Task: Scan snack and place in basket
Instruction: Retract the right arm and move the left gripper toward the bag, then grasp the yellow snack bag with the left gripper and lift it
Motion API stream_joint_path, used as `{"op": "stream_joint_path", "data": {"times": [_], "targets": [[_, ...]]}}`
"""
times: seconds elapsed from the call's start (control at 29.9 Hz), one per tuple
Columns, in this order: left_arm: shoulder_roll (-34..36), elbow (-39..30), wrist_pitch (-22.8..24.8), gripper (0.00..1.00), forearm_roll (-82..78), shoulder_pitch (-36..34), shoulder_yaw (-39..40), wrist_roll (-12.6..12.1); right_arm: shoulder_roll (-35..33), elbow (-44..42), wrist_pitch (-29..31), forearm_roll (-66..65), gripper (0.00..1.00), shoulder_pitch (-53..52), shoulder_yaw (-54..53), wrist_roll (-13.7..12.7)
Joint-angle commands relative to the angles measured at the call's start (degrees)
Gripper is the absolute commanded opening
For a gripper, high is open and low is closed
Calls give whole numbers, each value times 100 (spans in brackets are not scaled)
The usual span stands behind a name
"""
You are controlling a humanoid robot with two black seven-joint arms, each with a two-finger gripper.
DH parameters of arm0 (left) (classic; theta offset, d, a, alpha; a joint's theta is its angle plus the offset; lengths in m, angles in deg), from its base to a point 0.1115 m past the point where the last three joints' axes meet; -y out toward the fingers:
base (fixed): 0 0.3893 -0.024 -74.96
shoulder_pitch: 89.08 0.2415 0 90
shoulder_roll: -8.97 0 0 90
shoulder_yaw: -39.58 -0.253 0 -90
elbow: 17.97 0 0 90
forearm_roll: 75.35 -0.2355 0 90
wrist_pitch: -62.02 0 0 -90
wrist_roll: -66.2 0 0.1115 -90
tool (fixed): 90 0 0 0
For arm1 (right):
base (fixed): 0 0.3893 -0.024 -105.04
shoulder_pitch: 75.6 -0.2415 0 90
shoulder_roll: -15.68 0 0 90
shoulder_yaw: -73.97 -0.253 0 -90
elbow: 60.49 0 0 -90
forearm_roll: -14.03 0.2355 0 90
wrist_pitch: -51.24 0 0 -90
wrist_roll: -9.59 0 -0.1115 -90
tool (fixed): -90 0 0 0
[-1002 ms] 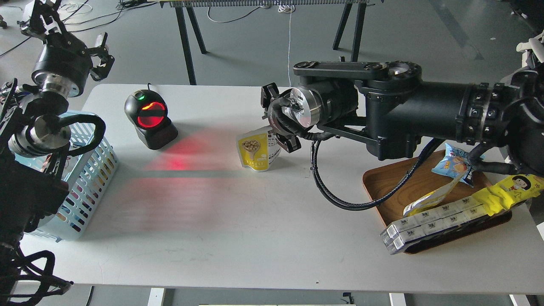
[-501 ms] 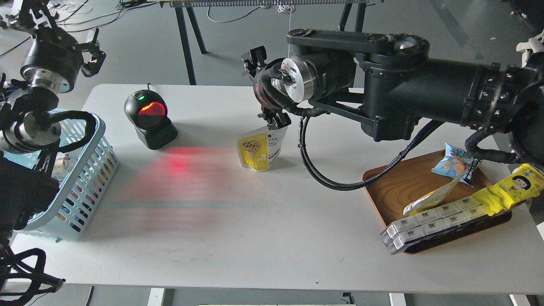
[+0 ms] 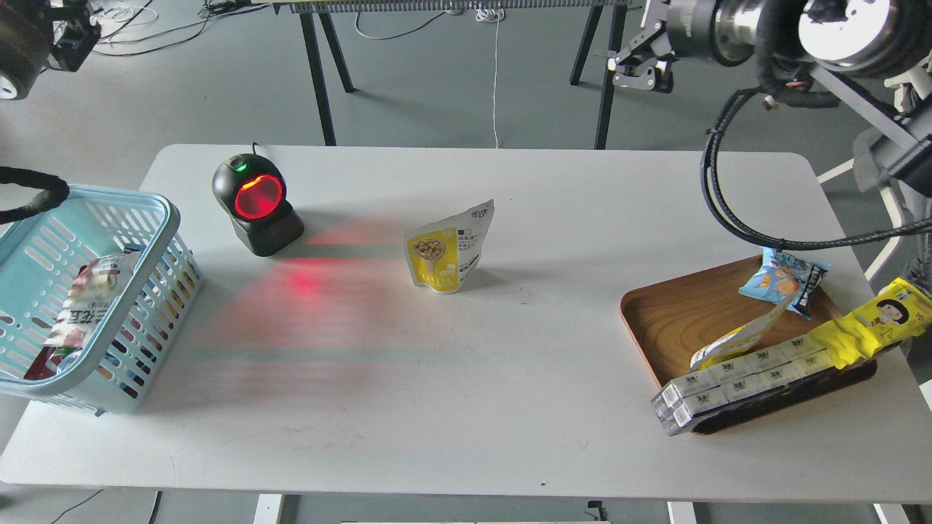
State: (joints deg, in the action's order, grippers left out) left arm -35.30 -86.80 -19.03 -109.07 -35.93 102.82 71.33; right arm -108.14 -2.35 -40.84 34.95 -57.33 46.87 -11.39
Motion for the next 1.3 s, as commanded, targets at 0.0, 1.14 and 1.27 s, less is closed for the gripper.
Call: {"op": "stream_joint_path", "data": {"times": [0.0,1.14,1.27], "targets": [[865,-814,45,100,-880,64,-627,5,-301,-372,1250,17,92,1263,-1049,400],[-1681,-2794,1905,100,-9128,-543,-2606,-909,-152,-1032,3008,421,93,4229,-4075,621],[-1997,-2504,1905,100,-9128,-455,-2651,-927,-143,-1032,3008,421,93,4229,-4013,621]]}}
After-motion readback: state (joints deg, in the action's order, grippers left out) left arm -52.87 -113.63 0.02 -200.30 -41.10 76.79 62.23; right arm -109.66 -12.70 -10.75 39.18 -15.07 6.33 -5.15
